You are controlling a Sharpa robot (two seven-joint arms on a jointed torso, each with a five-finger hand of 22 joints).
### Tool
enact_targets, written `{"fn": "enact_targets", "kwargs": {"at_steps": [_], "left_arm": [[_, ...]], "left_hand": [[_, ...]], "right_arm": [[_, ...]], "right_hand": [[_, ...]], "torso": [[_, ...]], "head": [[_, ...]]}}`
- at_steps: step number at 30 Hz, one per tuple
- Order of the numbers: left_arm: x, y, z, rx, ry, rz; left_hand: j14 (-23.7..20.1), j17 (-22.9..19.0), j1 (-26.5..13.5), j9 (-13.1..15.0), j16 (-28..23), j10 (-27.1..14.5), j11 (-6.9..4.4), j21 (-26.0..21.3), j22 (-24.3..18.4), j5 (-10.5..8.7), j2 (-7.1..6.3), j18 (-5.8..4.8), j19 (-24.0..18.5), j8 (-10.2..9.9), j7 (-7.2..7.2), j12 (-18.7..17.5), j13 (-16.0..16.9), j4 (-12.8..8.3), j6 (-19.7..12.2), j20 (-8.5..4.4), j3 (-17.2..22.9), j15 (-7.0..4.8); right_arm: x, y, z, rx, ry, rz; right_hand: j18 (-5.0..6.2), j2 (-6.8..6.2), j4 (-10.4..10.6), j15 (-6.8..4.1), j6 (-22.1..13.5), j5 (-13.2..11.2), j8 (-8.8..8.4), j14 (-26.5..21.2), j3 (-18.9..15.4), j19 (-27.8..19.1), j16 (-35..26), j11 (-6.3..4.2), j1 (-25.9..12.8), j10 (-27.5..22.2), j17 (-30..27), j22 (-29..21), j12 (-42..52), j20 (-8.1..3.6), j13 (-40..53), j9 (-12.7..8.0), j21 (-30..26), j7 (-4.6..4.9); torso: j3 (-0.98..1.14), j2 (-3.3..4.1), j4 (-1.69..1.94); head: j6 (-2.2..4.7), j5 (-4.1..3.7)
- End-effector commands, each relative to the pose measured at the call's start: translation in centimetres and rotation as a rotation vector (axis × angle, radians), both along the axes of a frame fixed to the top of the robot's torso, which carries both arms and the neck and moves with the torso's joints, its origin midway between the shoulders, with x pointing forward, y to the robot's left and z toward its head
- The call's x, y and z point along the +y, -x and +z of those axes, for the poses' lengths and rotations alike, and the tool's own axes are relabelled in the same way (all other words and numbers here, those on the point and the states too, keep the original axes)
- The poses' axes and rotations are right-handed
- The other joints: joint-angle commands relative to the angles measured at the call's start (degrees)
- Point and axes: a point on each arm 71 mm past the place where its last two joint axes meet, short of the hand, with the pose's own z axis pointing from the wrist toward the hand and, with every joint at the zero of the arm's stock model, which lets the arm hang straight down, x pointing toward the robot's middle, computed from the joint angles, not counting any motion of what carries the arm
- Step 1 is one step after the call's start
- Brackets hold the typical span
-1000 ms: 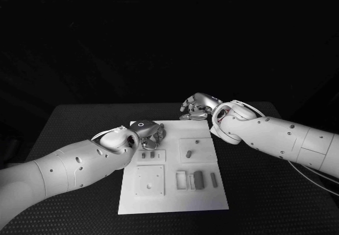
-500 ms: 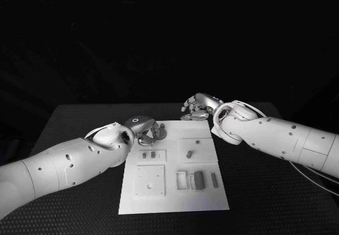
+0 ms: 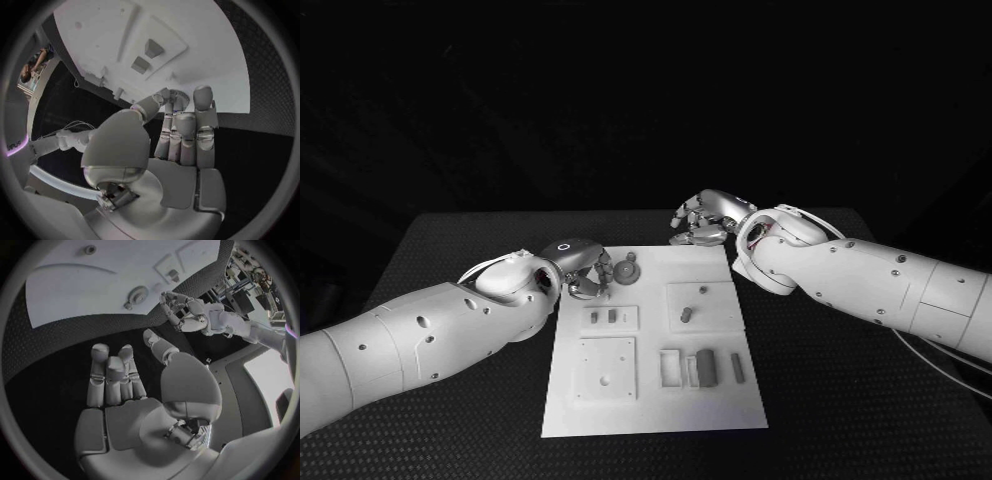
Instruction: Assemble the parts on the task board
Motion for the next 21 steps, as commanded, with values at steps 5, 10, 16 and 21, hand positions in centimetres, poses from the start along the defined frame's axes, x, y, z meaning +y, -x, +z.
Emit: {"fn": "enact_targets", "kwargs": {"at_steps": [5, 10, 16, 21], "left_arm": [[-0.38, 0.1, -0.17, 0.025, -0.013, -0.009], [-0.54, 0.2, -0.27, 0.029, -0.017, -0.016], [-0.62, 0.19, -0.48, 0.031, -0.029, -0.02], [-0.66, 0.25, -0.63, 0.035, -0.036, -0.023]], "left_hand": [[-0.1, -0.07, -0.31, 0.01, -0.34, 2.12, 0.65, -0.22, 1.05, 0.34, 0.14, 4.63, -0.3, -0.2, 0.01, 0.24, 0.07, 0.28, -0.02, -0.41, -0.01, -0.43], [-0.1, -0.08, -0.26, 0.02, -0.37, 2.15, 0.64, -0.24, 1.05, 0.36, 0.19, 4.62, -0.31, -0.18, -0.01, 0.23, 0.08, 0.27, 0.0, -0.42, 0.02, -0.44], [-0.09, -0.09, -0.21, 0.03, -0.39, 2.21, 0.62, -0.26, 1.05, 0.36, 0.19, 4.61, -0.32, -0.18, -0.02, 0.22, 0.1, 0.24, 0.02, -0.45, 0.04, -0.45], [-0.07, -0.09, -0.18, 0.04, -0.42, 2.25, 0.6, -0.27, 1.06, 0.36, 0.21, 4.59, -0.31, -0.17, -0.02, 0.22, 0.12, 0.23, 0.02, -0.46, 0.04, -0.47]], "right_arm": [[0.14, 0.05, 0.04, -0.003, -0.001, 0.01], [0.09, 0.05, 0.04, -0.003, -0.001, 0.009], [0.13, 0.06, 0.04, -0.003, -0.001, 0.01], [0.09, 0.05, 0.04, -0.003, -0.001, 0.009]], "right_hand": [[0.82, 0.13, 0.24, -0.09, 0.03, 0.01, -0.13, -0.39, 0.03, -0.06, -0.25, -0.07, -0.45, 0.45, -0.09, 0.41, -0.29, -0.37, -0.09, -0.09, -0.28, 0.37], [0.82, 0.13, 0.24, -0.09, 0.03, 0.01, -0.13, -0.39, 0.03, -0.06, -0.25, -0.07, -0.45, 0.46, -0.09, 0.41, -0.29, -0.37, -0.1, -0.1, -0.28, 0.37], [0.82, 0.13, 0.23, -0.09, 0.03, 0.02, -0.13, -0.39, 0.03, -0.06, -0.25, -0.07, -0.44, 0.46, -0.09, 0.41, -0.29, -0.37, -0.12, -0.1, -0.29, 0.37], [0.82, 0.13, 0.22, -0.09, 0.03, 0.01, -0.13, -0.39, 0.02, -0.06, -0.25, -0.07, -0.44, 0.46, -0.1, 0.41, -0.29, -0.37, -0.14, -0.1, -0.29, 0.37]], "torso": [[-0.04, 0.03, -0.07], [0.02, 0.06, -0.09], [0.07, 0.04, -0.11], [0.06, 0.07, -0.13]], "head": [[-0.03, 0.03], [-0.08, 0.08], [-0.1, 0.09], [-0.18, 0.12]]}}
